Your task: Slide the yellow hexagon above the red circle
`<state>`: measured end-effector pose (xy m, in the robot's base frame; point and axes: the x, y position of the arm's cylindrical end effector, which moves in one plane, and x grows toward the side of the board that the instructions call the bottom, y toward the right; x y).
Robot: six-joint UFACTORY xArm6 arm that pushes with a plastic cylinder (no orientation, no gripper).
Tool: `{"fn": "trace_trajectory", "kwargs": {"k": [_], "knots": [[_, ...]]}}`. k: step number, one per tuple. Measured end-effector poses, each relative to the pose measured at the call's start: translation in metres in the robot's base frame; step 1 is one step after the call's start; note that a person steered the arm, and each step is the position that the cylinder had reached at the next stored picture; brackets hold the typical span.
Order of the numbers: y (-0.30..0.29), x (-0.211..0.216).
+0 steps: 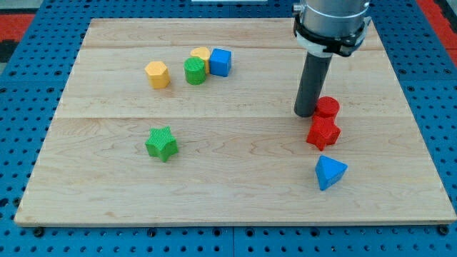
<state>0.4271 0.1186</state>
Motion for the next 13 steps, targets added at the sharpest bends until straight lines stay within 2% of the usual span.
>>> {"fn": "trace_trajectory", "kwargs": {"k": [1, 2, 4, 5, 6, 8, 10, 12, 13], "knots": [[0.0, -0.017], [-0.063, -0.026], [-0.215, 0.004], [-0.263, 0.002], [-0.3, -0.022], [-0.302, -0.075], [-0.156, -0.072], [-0.172, -0.058], [-0.131, -0.046]]}}
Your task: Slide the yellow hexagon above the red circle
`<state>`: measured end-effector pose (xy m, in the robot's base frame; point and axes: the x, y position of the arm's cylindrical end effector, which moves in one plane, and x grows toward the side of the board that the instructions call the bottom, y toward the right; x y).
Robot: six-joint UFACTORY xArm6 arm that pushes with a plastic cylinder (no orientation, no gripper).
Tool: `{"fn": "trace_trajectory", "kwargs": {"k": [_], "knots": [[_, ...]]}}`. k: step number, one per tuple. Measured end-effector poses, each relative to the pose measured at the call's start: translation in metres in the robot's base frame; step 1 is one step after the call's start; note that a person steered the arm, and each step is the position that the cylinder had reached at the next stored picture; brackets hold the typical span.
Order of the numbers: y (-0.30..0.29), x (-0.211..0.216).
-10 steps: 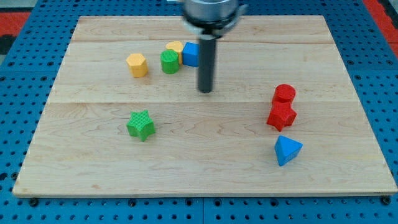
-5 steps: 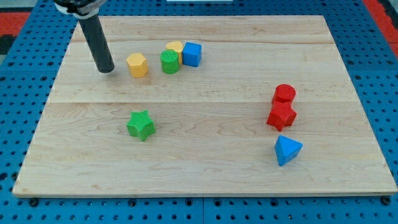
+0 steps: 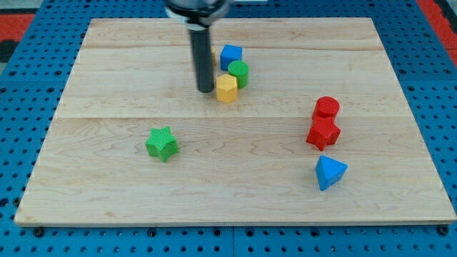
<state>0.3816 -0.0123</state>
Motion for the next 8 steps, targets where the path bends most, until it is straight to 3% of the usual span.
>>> {"fn": "trace_trajectory", "kwargs": {"k": [1, 2, 3, 4, 7, 8], "knots": [[0.109, -0.006], [0.078, -0.008], [0.057, 0.025], [0.106, 0.036], [0.14, -0.001], [0.074, -0.041]]}}
